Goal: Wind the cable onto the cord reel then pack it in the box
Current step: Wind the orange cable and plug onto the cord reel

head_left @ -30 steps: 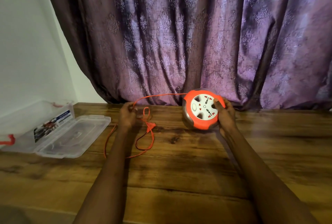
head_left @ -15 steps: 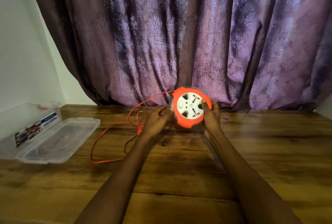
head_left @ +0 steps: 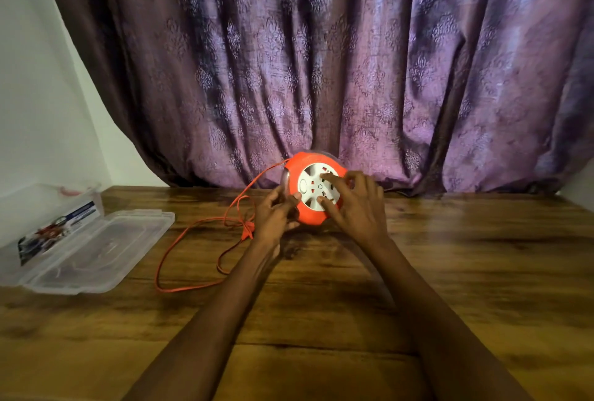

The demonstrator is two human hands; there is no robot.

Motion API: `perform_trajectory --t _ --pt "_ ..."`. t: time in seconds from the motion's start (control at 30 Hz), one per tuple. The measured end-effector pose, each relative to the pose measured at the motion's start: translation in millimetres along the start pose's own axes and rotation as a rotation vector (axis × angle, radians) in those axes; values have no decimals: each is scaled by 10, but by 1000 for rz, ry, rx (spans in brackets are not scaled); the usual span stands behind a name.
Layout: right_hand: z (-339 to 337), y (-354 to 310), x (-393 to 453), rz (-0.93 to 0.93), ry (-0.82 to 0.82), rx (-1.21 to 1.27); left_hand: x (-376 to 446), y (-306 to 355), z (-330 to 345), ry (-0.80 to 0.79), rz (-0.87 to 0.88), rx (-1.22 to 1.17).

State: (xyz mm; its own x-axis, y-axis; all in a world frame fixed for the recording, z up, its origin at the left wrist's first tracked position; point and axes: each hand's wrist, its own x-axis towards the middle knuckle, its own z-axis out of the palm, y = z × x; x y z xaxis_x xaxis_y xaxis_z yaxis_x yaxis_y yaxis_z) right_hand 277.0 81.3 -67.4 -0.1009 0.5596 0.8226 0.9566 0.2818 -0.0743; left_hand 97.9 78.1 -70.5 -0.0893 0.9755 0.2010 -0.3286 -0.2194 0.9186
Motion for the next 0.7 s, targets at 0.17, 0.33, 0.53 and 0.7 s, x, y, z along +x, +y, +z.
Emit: perform_trajectory --t 0.17,0.33,0.53,0.7 --pt "-42 -117 14 -14 -67 -100 -1 -90 65 -54 81 17" --pt "-69 -251 20 217 -82 3 72 -237 45 -82 256 165" --pt "-96 -335 115 1192 -211 1172 50 -386 83 -70 310 241" --pt "-80 -332 97 1240 -195 1262 31 -335 101 -79 261 146"
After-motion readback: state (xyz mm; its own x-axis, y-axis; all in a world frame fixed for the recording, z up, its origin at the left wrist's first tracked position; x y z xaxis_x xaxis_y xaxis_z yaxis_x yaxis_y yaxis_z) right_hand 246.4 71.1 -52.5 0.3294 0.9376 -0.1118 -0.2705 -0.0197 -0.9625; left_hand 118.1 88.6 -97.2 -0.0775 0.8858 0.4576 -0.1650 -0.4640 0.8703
